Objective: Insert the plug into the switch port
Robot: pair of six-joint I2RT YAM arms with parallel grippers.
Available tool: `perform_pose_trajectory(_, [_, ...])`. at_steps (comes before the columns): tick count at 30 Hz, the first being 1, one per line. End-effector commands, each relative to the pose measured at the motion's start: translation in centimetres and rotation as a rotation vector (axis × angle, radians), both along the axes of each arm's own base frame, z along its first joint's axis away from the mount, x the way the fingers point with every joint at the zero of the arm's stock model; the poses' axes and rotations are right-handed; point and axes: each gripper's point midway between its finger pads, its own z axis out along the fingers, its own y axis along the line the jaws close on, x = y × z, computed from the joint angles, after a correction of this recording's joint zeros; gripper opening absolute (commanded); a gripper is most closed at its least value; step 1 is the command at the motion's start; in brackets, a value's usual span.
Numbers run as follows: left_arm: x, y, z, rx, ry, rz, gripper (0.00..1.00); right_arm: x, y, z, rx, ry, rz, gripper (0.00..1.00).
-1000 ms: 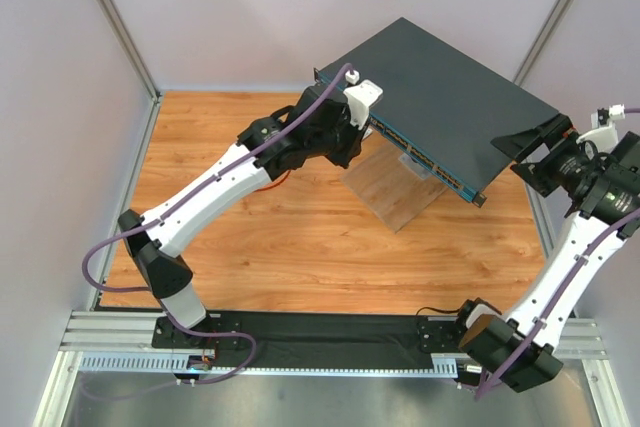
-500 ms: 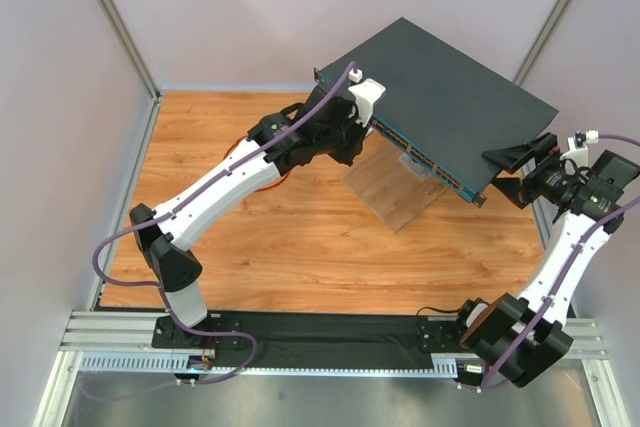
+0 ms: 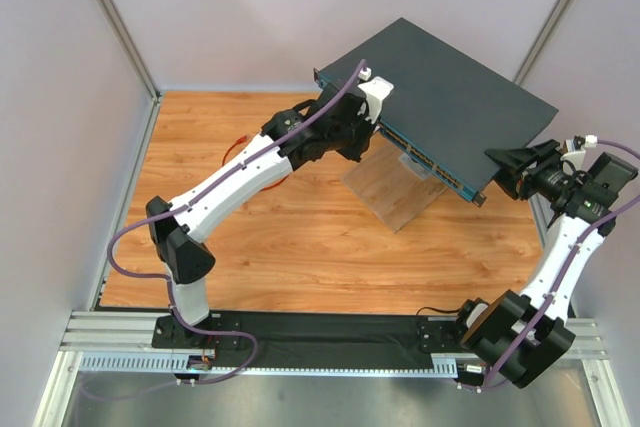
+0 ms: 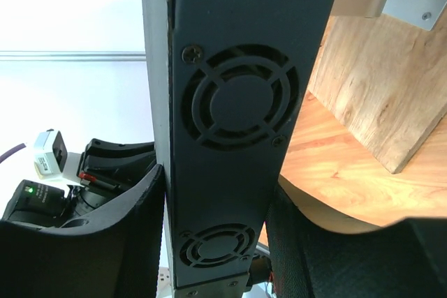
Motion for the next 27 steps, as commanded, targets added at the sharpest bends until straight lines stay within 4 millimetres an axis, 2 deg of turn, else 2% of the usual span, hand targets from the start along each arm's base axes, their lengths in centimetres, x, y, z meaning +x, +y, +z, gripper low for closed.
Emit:
perform_pose_trajectory(1, [0.1,-0.5,1.6,-0.039,-0.017,0.017,0.0,0.9,-0.6,0.8,-0.147,-0.108,-0.014,0.03])
perform_pose_trajectory(3, [0.2,-0.5,1.4,-0.033,-0.019,0.022,0.0,0.9,-0.6,0.9,-0.147,-0.109,-0.02,0.0])
perform_pose_trajectory(27, [2.0,-1.0,1.2,-0.011,-0.064,0.055,0.0,0.6,-0.4,0.7,-0.122,-0.106,-0.04,0.0])
